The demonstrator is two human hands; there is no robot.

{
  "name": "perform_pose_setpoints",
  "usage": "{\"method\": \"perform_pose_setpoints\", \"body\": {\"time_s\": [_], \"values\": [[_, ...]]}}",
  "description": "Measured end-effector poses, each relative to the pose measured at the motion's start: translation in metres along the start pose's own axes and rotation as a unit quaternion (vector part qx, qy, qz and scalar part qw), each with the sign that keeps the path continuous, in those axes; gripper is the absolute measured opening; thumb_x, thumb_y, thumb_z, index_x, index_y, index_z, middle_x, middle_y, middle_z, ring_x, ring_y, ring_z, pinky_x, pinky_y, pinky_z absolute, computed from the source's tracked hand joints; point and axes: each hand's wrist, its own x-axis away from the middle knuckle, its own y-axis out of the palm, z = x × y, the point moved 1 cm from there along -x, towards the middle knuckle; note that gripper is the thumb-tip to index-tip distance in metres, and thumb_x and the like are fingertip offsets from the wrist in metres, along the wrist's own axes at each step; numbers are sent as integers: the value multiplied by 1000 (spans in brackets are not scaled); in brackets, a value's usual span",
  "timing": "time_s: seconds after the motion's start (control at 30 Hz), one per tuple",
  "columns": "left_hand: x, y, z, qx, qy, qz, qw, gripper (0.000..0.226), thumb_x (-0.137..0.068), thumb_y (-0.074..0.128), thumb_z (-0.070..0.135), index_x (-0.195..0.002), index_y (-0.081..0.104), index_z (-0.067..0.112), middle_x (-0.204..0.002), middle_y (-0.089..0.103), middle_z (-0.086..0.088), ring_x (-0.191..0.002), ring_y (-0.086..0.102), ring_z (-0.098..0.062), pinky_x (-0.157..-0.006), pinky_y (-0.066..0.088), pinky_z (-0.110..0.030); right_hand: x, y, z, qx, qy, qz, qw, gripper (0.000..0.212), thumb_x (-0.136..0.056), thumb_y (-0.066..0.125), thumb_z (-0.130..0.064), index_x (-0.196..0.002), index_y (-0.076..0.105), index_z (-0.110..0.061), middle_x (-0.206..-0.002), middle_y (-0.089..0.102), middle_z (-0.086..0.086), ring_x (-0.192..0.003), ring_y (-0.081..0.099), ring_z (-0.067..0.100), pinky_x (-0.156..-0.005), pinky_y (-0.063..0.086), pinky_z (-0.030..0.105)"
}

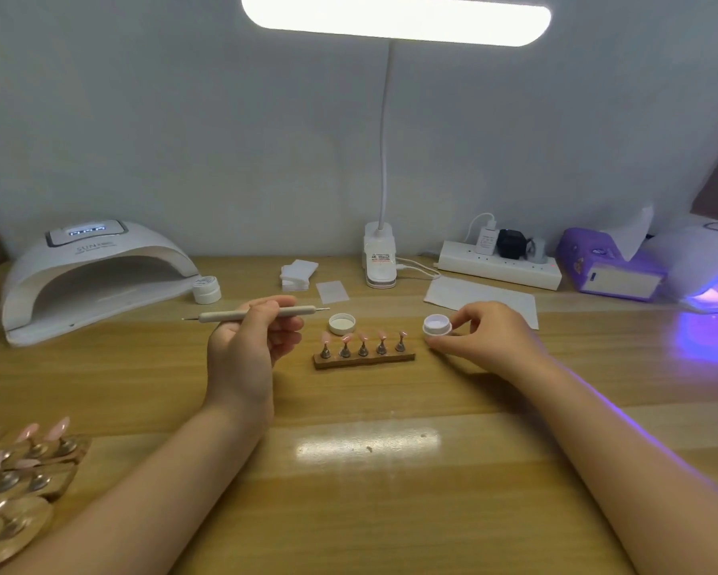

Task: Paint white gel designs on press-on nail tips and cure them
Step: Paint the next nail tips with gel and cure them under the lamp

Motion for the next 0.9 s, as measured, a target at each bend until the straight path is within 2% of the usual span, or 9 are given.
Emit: {"method": "perform_pose_setpoints", "body": {"time_s": [0.2,0.3,0.4,0.5,0.57,0.63,0.7,0.83,0.9], "values": [[-2,-4,-5,9,-11,-1,1000,31,-94,49,14,-74,73,15,-65,66,-4,-65,63,-12,-58,52,-21,2,-1,0,-3,14,-24,1000,28,-70,76,-53,-82,66,-30,-77,58,-13,-74,53,6,-57,37,25],[-2,-5,-6,9,-12,-6,1000,33,-94,49,13,-72,74,16,-65,66,-4,-64,63,-12,-57,52,-21,1,0,-3,41,17,-31,999,24,-71,74,-45,-85,68,-27,-83,62,-9,-78,56,8,-65,50,31],[-3,-6,-7,20,-17,-1,1000,32,-94,50,12,-73,74,15,-64,65,-4,-64,63,-11,-57,52,-20,3,-3,-9,96,21,-50,994,50,-69,71,-45,-109,66,-16,-105,64,4,-92,60,20,-81,55,42],[-5,-5,-7,43,-26,7,999,25,-94,50,11,-79,70,10,-63,65,-3,-63,63,-11,-58,52,-20,7,-9,-21,122,1,-18,992,66,-74,66,-48,-129,47,-19,-126,51,2,-109,53,22,-85,51,38],[-6,-5,-8,65,-40,12,997,24,-93,50,11,-79,69,9,-62,65,-3,-61,62,-11,-57,52,-20,14,-11,-37,106,-44,49,992,53,-78,63,-40,-123,46,-17,-115,53,0,-100,52,20,-76,48,34],[-6,-4,-9,82,-56,17,995,23,-93,51,11,-80,69,8,-61,64,-4,-59,62,-11,-56,51,-20,27,-8,-57,73,-108,100,986,37,-80,60,-34,-110,48,-17,-90,50,-7,-83,50,16,-65,43,30],[-5,-3,-11,90,-65,18,994,22,-93,51,11,-81,69,7,-61,64,-4,-59,62,-12,-58,52,-21,42,3,-76,48,-158,91,982,26,-84,58,-35,-101,51,-17,-78,47,-10,-74,49,14,-62,42,31],[-3,1,-12,92,-94,17,991,22,-95,53,18,-82,70,12,-64,65,-1,-65,63,-10,-84,51,-36,62,33,-96,57,-190,15,980,25,-88,55,-41,-99,69,-23,-88,67,-6,-85,61,16,-71,52,33],[-2,3,-13,90,-108,6,990,22,-96,52,20,-84,70,14,-66,65,0,-67,63,-10,-90,49,-44,64,44,-97,65,-201,5,977,26,-88,54,-39,-100,72,-25,-90,70,-5,-89,62,16,-73,53,32]]}}
